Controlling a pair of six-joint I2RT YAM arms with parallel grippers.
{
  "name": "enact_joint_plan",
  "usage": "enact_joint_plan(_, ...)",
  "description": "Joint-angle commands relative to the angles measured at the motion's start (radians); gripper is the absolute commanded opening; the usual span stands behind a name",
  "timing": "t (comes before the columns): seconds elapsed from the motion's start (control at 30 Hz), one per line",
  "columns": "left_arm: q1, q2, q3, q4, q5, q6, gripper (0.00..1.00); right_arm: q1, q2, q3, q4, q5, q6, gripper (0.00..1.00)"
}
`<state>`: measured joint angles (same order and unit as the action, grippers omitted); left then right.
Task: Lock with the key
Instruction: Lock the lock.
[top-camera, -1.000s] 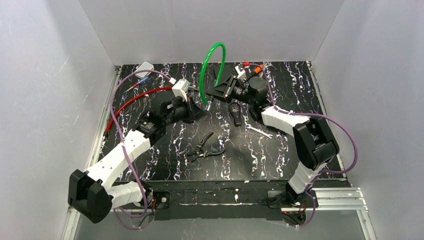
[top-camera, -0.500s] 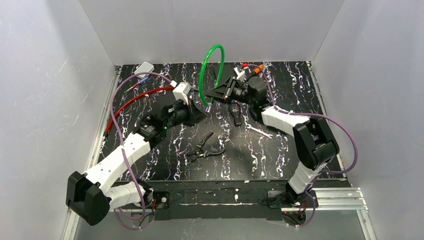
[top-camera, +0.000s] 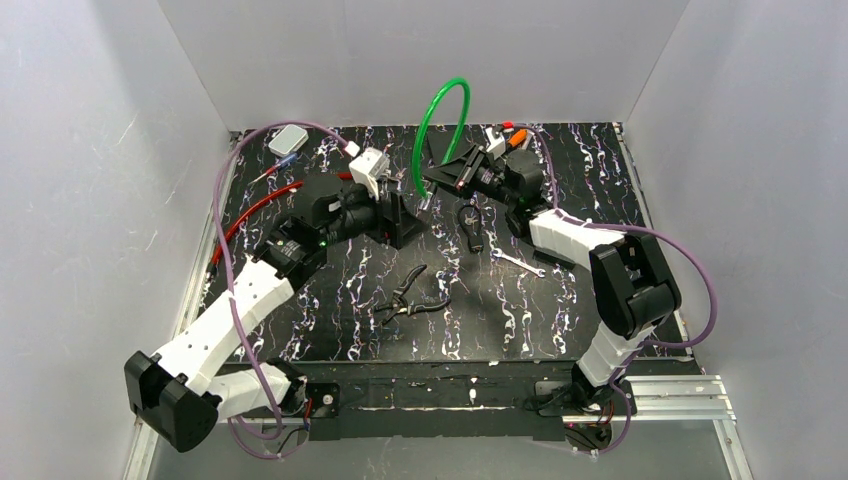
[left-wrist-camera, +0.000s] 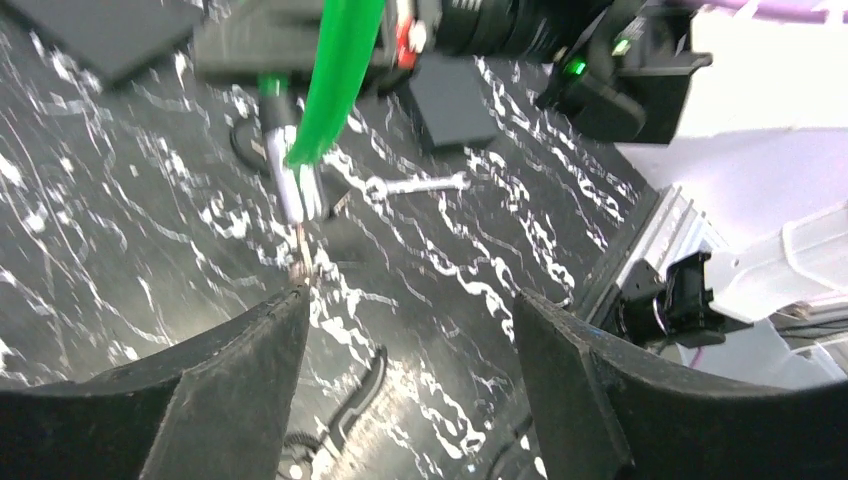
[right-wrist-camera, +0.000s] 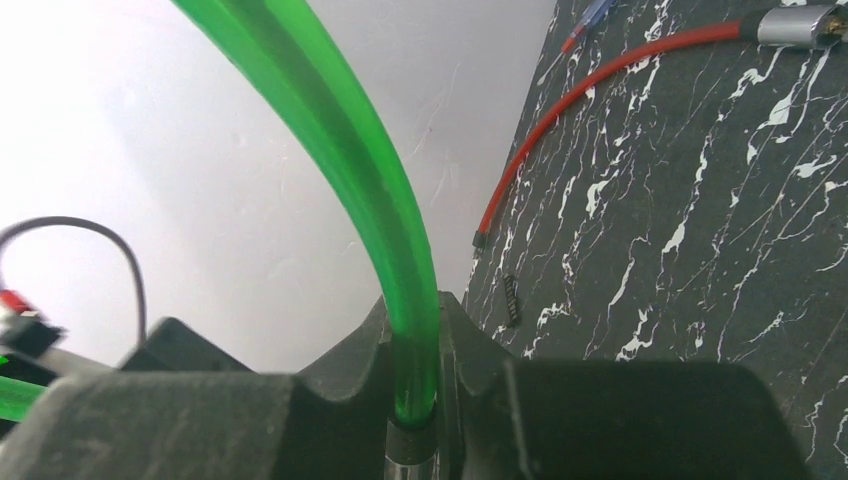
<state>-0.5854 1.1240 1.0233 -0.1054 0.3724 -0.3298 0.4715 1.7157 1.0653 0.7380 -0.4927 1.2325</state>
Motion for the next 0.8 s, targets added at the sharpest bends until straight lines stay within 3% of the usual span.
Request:
enact_joint_plan(0.0,0.002,-0.022,0.091,0.021,-0.022,0.129,0.73,0.019,-0.060,0.007,0.080,0.006,-0.020,0.01)
enact_joint_plan(0.23,0.003,0.059,0.177,0.070,-0.096,0.177,0.67,0.036,-0.063,0.005,0.078,-0.001,-0.027,0.01)
enact_joint_plan(0.4,0.002,0.094,0.221,0.051,-0.168,0.196,0.57,0.044,-0.062,0.001,0.079,-0.001,-0.028,0.01)
enact_joint_plan(0.57,0.002,0.100,0.243,0.054,-0.169,0.201,0.38,0.047,-0.056,0.000,0.078,0.001,-0.028,0.01)
enact_joint_plan(0.77,0.002,0.090,0.294,0.041,-0.162,0.201,0.01,0.047,-0.049,-0.006,0.058,0.011,-0.043,0.01)
